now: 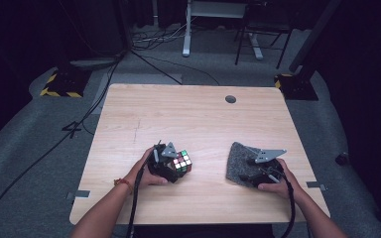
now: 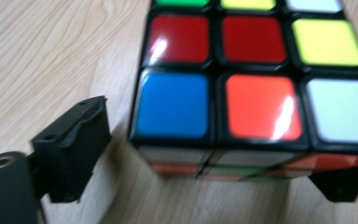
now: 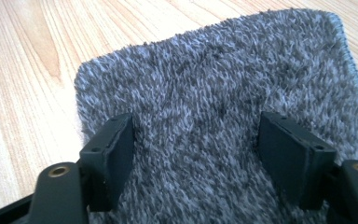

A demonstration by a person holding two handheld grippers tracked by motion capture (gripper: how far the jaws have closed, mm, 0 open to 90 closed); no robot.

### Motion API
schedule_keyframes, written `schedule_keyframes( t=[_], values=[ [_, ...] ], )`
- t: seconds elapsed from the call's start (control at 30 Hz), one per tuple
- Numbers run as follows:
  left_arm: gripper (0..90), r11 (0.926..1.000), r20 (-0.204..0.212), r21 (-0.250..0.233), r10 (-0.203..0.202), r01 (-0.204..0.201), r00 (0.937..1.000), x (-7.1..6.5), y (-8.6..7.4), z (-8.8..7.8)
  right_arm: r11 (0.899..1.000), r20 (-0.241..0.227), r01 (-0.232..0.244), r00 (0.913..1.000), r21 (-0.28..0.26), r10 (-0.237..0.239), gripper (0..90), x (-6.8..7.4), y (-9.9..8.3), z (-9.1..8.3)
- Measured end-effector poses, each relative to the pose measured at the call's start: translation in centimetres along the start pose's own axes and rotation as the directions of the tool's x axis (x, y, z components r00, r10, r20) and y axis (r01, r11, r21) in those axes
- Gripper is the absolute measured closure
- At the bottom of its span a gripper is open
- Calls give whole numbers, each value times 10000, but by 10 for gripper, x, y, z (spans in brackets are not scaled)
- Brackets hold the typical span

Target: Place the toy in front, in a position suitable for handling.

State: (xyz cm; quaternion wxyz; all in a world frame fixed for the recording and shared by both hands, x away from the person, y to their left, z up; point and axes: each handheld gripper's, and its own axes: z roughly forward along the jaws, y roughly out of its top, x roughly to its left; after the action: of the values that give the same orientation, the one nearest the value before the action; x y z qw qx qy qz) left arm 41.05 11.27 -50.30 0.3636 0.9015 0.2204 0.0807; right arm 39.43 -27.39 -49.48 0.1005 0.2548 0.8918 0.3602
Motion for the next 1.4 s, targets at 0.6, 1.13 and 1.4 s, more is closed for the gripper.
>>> schedule_keyframes(
  t=[0.6,1.13,1.4],
  values=[
    [335,9998,304,-133,159,-155,9994,-6,3,-1,9995,329,16,9995,-320,-5,737,2,-7,-9],
    [337,9937,808,-242,1115,-1099,9905,-30,24,-15,9862,252,-35,9997,-1652,78,798,0,0,-36],
    [338,9851,932,24,1710,-1720,9808,-41,47,-2,9745,123,637,9980,-2153,-625,798,11,26,-45]
  ],
)
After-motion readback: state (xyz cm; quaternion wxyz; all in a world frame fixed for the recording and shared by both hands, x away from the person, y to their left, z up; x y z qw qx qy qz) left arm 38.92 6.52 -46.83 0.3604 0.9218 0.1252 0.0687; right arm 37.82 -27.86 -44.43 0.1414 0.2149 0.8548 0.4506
